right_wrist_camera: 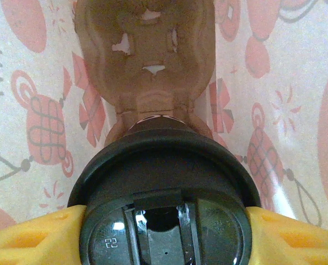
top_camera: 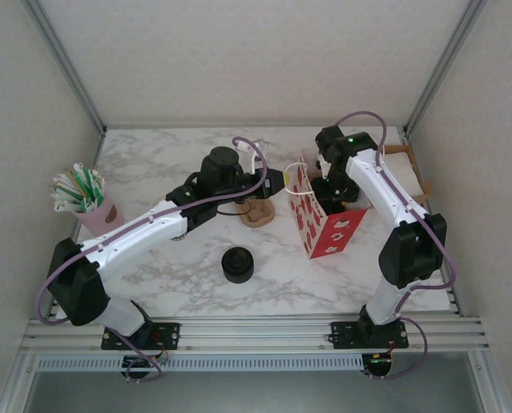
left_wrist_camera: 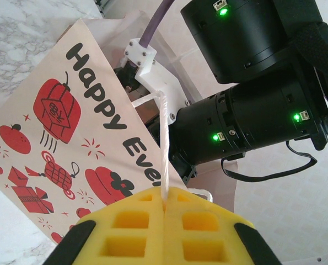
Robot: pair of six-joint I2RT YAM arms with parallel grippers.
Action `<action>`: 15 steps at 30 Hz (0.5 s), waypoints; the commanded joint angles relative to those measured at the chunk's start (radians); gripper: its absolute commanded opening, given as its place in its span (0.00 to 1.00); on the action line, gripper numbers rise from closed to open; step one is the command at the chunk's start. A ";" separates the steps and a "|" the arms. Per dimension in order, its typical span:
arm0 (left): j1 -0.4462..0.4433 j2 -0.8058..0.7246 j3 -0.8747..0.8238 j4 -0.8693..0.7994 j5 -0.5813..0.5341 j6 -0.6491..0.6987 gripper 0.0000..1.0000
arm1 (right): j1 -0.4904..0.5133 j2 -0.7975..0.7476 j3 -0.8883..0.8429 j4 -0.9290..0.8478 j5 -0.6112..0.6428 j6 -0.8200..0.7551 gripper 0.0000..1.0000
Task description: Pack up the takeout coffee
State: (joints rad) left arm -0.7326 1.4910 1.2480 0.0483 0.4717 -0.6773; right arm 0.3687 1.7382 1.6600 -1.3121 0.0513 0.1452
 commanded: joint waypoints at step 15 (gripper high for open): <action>-0.011 -0.014 0.031 -0.011 -0.005 0.021 0.02 | -0.007 0.045 0.020 -0.055 -0.004 0.004 0.67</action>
State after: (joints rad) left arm -0.7326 1.4910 1.2488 0.0479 0.4717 -0.6769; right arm 0.3664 1.7710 1.6604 -1.3289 0.0505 0.1452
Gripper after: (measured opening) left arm 0.042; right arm 0.670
